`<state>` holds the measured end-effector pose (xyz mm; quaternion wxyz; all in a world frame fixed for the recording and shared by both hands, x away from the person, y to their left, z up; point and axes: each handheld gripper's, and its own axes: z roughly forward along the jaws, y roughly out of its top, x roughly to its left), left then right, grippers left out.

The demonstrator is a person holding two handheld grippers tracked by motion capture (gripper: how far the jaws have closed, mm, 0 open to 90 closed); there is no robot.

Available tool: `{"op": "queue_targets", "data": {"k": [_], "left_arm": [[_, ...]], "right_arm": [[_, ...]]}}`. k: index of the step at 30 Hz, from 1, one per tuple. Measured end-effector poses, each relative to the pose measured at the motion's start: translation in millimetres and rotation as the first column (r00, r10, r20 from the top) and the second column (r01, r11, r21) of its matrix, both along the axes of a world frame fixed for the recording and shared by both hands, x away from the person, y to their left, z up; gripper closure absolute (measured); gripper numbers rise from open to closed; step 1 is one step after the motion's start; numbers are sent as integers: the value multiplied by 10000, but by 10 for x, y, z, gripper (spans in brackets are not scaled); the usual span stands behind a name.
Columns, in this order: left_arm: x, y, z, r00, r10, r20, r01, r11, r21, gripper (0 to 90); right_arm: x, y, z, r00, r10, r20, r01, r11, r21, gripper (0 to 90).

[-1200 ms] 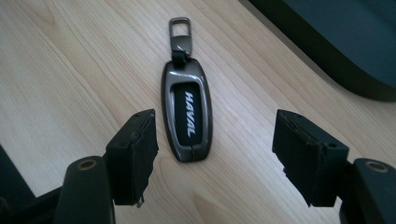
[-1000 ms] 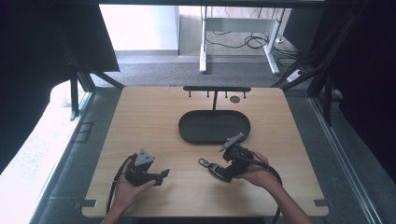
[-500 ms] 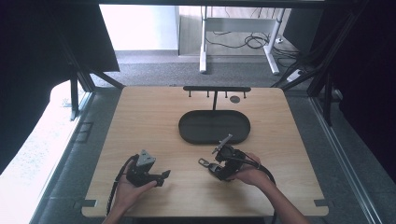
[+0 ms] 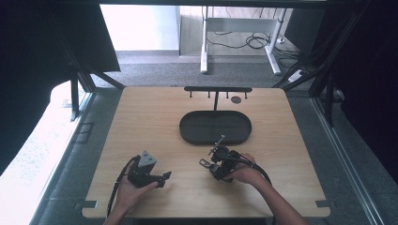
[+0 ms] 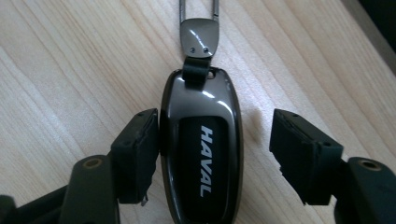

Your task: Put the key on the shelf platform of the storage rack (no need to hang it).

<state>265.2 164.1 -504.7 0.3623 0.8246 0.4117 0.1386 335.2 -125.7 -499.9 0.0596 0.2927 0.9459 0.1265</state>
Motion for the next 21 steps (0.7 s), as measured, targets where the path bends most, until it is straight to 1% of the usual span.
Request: {"op": "queue_targets", "data": {"k": [1,2,3,4,5,7,9,10,16,19,21], "left_arm": [[-1,-2,-2,10000,-2,7,2,10000,-9,239],[-1,-3,-3,10000,-22,4,22,10000,6,239],[-2,-5,-3,10000,-17,-12,17,10000,24,239],[-3,-6,-4,10000,-28,-18,28,10000,25,239],[-3,-7,-5,10000,-27,-22,27,10000,24,239],[-1,-8,-8,10000,-19,-53,19,10000,7,239],[1,-6,-10,10000,-29,-91,28,10000,-54,240],[1,-5,-10,10000,-30,-92,29,10000,-59,240],[-4,-8,-10,10000,-23,-85,23,10000,-59,240],[-6,2,-4,10000,13,-60,-14,10000,-58,240],[-3,14,0,10000,43,-55,-43,10000,-73,240]], "right_arm": [[0,0,0,10000,0,0,0,10000,0,352],[-9,17,-20,10000,90,-13,-90,9998,-183,367],[-9,17,-20,10000,90,-13,-90,9998,-183,367],[-13,26,-47,9998,128,-117,-132,9993,-349,378],[-13,26,-47,9998,128,-117,-132,9993,-349,378],[-1,14,-49,9998,44,-214,-48,9998,-172,412],[12,-1,-50,9989,-45,-457,44,10000,-11,455],[13,-8,-48,9991,-21,-427,22,10000,14,481],[32,-26,-43,9990,-44,-444,47,10000,55,489],[46,-41,-30,9979,-88,-645,101,9998,192,491],[46,-44,-25,9979,-77,-640,92,9997,239,491]]}}
